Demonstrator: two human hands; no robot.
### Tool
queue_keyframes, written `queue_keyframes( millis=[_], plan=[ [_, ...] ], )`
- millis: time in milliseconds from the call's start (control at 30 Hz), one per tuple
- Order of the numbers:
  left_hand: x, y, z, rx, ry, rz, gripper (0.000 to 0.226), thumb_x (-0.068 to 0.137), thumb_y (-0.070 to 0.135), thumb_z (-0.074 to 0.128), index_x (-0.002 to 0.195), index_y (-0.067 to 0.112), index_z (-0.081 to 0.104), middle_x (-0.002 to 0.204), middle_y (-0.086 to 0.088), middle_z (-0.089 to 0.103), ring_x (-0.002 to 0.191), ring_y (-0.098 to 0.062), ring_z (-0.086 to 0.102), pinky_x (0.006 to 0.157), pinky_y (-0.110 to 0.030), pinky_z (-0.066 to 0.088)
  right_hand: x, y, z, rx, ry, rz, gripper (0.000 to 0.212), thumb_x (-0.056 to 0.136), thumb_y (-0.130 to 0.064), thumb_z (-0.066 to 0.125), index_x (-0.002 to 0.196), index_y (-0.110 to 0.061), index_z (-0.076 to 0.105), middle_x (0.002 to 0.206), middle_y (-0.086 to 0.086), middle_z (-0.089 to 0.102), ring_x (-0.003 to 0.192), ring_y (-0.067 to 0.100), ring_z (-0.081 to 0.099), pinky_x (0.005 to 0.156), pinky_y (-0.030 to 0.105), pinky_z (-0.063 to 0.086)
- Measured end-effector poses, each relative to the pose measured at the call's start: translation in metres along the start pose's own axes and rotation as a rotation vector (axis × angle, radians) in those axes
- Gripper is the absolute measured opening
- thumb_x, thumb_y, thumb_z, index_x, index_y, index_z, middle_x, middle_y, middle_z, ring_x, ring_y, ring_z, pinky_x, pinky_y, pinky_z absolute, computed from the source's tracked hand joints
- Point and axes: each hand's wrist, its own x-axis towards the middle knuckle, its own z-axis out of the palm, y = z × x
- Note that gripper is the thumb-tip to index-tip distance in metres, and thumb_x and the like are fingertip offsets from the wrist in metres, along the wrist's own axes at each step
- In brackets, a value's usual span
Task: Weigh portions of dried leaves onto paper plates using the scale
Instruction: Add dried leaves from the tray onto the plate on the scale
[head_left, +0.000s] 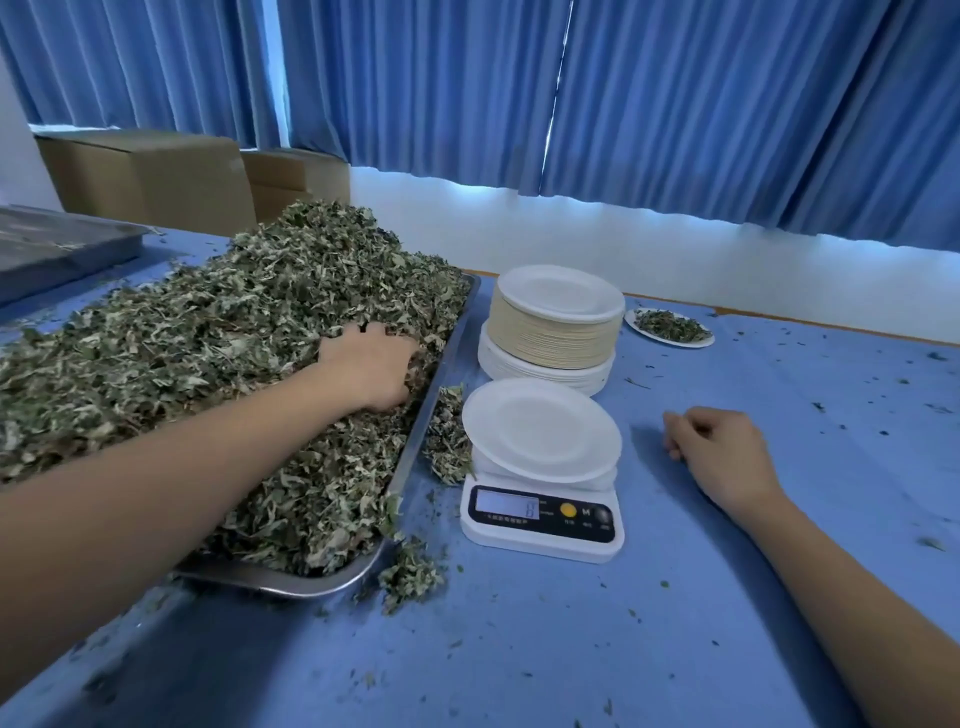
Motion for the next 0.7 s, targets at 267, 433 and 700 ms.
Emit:
queue_keyframes(
  millis=[267, 433, 700],
  plan=[
    [-0.01, 0.004, -0.004, -0.122, 0.202, 0.045, 0.037, 0.09, -0.007, 0.05, 0.116, 0.016, 0.064, 0.104, -0.009, 0.065, 0.091, -0.032, 0.064, 0.079, -0.048, 0.057, -0.006, -0.002, -0.003, -0.029, -0.026, -0.064, 0.044, 0.101, -0.029, 0.06, 0.06, -0.015, 0.063, 0.056, -0.003, 0.064, 0.052, 0.002, 0.056, 0.056, 0.027, 0.037],
    [-0.012, -0.01, -0.02, -0.31, 0.288, -0.025, 0.033, 0.09, 0.007, 0.067, 0.112, 0.032, 0.067, 0.107, -0.002, 0.066, 0.094, -0.03, 0.064, 0.095, -0.06, 0.049, -0.007, -0.005, -0.004, -0.032, -0.031, -0.057, 0.044, 0.101, -0.03, 0.06, 0.06, -0.015, 0.064, 0.057, -0.002, 0.065, 0.054, 0.013, 0.056, 0.056, 0.029, 0.039],
    [-0.018, -0.015, -0.037, -0.495, 0.296, -0.01, 0.032, 0.08, 0.035, 0.084, 0.108, 0.035, 0.069, 0.114, -0.001, 0.063, 0.102, -0.031, 0.057, 0.098, -0.053, 0.043, -0.005, 0.0, -0.002, -0.001, -0.032, -0.029, 0.043, 0.101, -0.031, 0.061, 0.061, -0.015, 0.065, 0.059, -0.009, 0.066, 0.053, 0.0, 0.056, 0.061, 0.027, 0.037]
  ],
)
